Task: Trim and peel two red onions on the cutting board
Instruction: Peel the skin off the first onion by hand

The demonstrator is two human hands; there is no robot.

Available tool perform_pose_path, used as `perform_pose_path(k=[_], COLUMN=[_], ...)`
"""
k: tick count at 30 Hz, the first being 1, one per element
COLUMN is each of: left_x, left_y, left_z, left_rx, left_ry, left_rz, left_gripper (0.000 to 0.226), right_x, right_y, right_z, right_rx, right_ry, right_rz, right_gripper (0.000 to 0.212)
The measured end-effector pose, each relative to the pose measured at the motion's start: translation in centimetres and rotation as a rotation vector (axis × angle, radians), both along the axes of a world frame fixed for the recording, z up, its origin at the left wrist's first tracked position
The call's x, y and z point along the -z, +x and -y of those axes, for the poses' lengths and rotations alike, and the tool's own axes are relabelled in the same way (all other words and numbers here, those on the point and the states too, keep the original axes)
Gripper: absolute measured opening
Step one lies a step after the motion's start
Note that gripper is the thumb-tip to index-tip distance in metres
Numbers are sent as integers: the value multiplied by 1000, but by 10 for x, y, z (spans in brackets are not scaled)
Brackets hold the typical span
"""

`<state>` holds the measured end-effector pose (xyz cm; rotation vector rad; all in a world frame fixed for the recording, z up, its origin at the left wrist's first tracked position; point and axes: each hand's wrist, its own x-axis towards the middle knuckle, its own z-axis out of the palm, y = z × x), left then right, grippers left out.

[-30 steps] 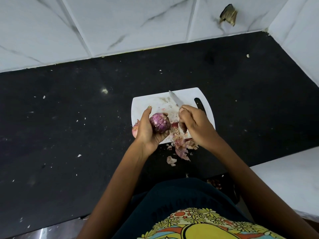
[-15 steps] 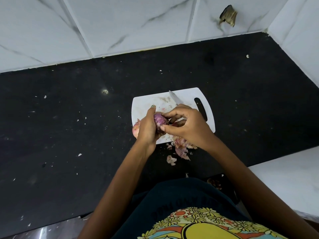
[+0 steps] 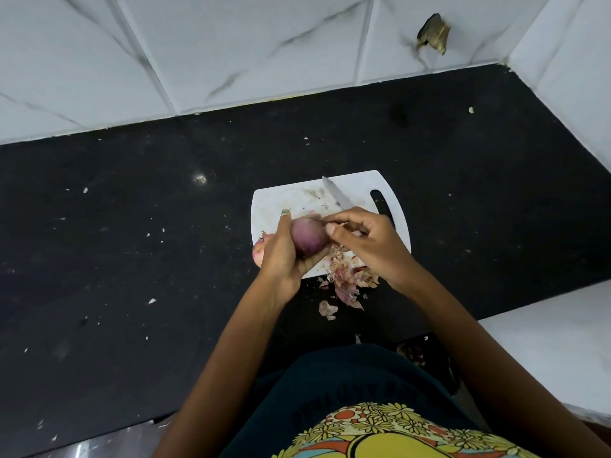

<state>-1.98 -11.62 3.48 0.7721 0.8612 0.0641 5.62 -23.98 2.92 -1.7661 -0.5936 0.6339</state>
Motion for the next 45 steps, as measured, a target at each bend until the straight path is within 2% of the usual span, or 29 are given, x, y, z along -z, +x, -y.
perform_pose_path(k=[3,5,7,9,13,17,22,29,35,40,45], left_x=[-1,-4,-5,-4,1,5,8,7,2,7,6], left_y=[-1,-3,-6,-5,-1,1,8,11,9,12,12], left_z=[-3,-6,-8,-5,5,12,15,10,6,9,16], left_rx=[41,88,136,177,152,85,-84,-111,36,28,-88], left_ry=[-30,-72,-64,40,288,425,400,336,207,288,348], left_rz=[80,200,301,314,330,345,325,250,348,334,292], left_gripper=[45,32,38,44,28,18,21,38,17,33,15], right_x=[0,1,2,0,-5,-6,1,0,-3,-1,0], right_y=[-6,-6,-4,-2,-2,-4,-10,-13,-6,-5,-7], right_z=[1,-1,-2,-2,-5,-6,-9,-11,-6,-5,-7], right_rx=[-96,-77,-55,-60,-46,-24,-4,36,52,37,11], right_ry=[-51,-31,-7,27,78,101,106,133,142,111,103], right_rz=[75,74,44,-7,17,43,65,43,-16,99,169], right_gripper=[39,44,46,48,43,43,44,42,42,42,43])
